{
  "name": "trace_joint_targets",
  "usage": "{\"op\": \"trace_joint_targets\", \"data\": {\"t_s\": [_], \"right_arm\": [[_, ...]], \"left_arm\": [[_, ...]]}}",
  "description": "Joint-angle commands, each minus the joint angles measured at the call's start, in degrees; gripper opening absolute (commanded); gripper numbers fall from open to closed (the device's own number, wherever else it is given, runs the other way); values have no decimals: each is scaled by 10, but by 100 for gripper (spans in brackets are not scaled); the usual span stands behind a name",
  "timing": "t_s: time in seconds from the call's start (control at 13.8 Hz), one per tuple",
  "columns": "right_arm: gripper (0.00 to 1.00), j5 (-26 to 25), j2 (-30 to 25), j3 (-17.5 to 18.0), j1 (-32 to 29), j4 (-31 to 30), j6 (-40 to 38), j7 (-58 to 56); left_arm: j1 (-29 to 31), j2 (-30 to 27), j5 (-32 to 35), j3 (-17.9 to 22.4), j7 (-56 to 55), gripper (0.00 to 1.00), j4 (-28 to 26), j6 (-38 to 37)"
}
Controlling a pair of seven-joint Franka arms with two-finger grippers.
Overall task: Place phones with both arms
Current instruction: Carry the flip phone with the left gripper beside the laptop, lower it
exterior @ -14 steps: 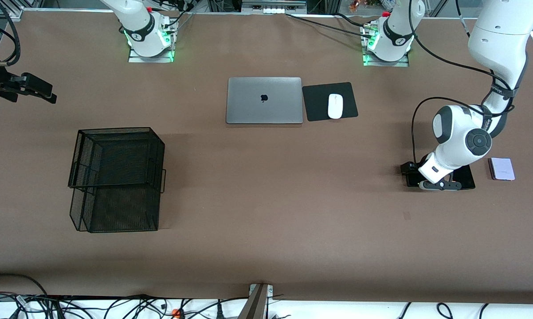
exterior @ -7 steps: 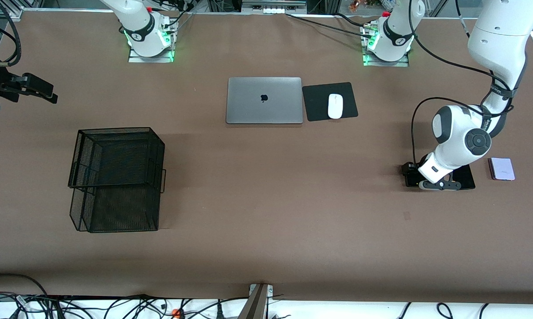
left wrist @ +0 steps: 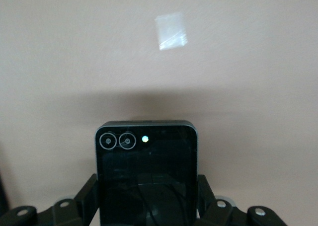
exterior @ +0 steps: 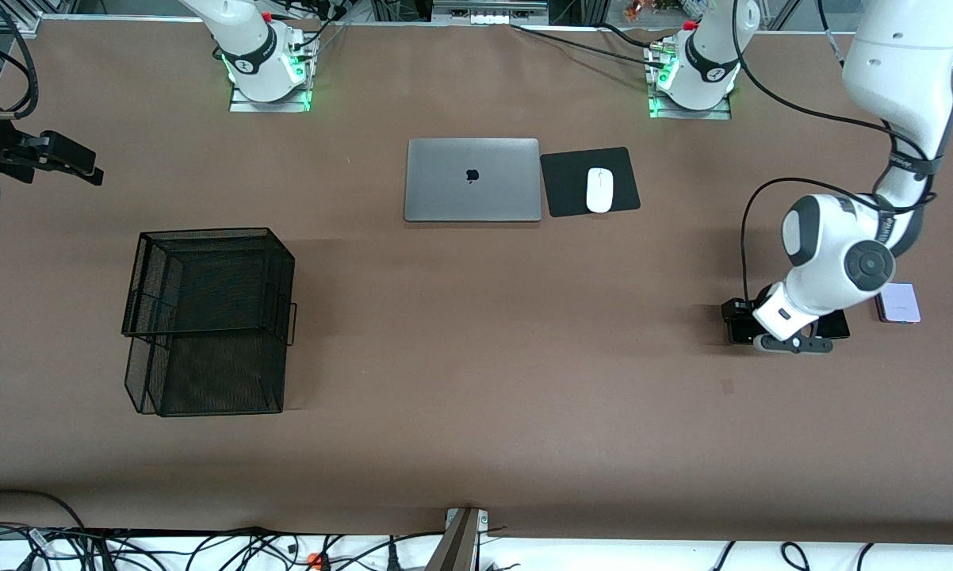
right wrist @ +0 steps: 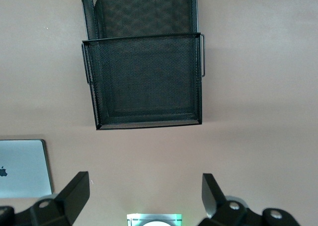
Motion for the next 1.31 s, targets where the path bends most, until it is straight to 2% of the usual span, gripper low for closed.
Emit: {"op": "trace_joint_targets", "data": {"t_s": [0.0, 0.22, 0.44, 0.51, 0.58, 0.73, 0.94, 1.23], "right_arm": [[100, 10, -1, 3, -3, 3, -5, -7], [100, 10, 0, 3, -3, 3, -4, -7], [100, 10, 0, 3, -3, 3, -3, -7], [100, 10, 0, 3, -3, 3, -3, -7], [100, 10, 0, 3, -3, 3, -2, -7], [100, 14, 2, 3, -3, 3, -2, -7], [100, 18, 2, 4, -3, 3, -2, -6], [100, 23, 3, 5, 1, 3, 0, -6]], "left_arm": [[-45, -6, -8, 0, 2, 30, 99, -119], [-129, -6, -9, 0, -57, 28, 176, -191], [-227, 24, -29, 1, -143, 28, 206, -180], [-252, 41, -43, 0, -186, 34, 223, -180], [-280, 62, -49, 1, -244, 34, 242, -172], [-335, 102, -48, 1, -325, 30, 268, -121], [-392, 153, -45, 1, -380, 32, 269, -34], [-412, 191, -45, 1, -384, 34, 268, 29]]}}
